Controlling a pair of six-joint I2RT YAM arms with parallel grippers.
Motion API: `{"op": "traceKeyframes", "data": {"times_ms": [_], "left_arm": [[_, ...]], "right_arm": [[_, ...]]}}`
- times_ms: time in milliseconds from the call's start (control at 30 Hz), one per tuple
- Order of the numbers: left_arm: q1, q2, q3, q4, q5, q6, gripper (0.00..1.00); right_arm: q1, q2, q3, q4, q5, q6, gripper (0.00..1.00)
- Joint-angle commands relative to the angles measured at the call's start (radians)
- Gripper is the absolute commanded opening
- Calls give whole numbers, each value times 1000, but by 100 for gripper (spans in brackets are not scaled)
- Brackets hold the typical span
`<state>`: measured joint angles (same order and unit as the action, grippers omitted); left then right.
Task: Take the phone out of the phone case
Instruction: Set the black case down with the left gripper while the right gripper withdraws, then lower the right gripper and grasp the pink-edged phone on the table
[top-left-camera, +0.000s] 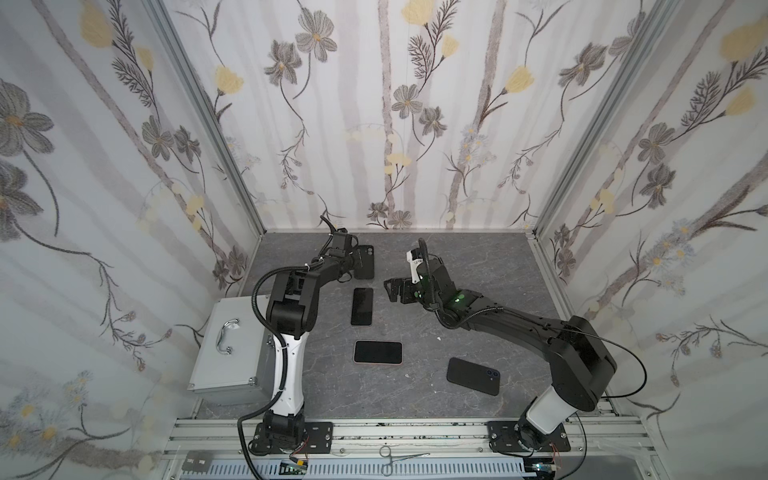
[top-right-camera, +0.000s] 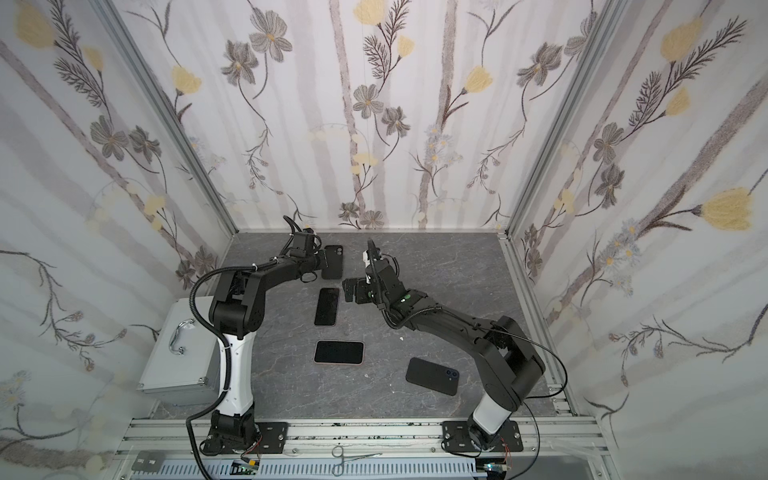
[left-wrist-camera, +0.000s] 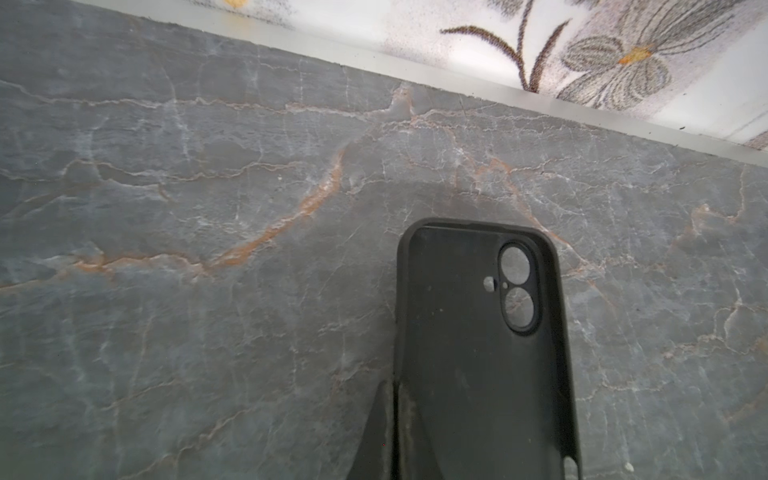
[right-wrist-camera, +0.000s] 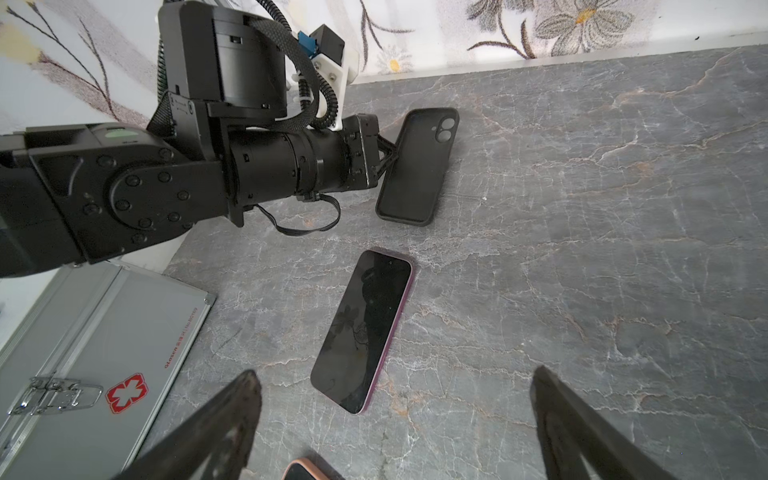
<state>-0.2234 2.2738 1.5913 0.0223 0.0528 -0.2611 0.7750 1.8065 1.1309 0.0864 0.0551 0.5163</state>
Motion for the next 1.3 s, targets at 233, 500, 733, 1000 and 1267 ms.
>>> {"op": "traceKeyframes", "data": {"times_ms": [233, 500, 733, 1000, 1267], "left_arm": [[4, -2, 20, -21, 16, 7, 39], [-15, -242, -112, -27, 33, 4, 64], [-49, -581, -437, -21, 1, -49, 90], [-49, -978, -745, -24, -18, -181, 96], [-27, -1245, -880, -108, -20, -225, 100]], "right_arm": [[1, -44, -34, 2, 7, -13, 100], [34, -114, -107, -106, -113, -340, 100], [130, -54, -98, -199, -194, -536, 100], [168, 101, 27, -293, -204, -710, 100], [174, 218, 115, -355, -238, -819, 100]]}}
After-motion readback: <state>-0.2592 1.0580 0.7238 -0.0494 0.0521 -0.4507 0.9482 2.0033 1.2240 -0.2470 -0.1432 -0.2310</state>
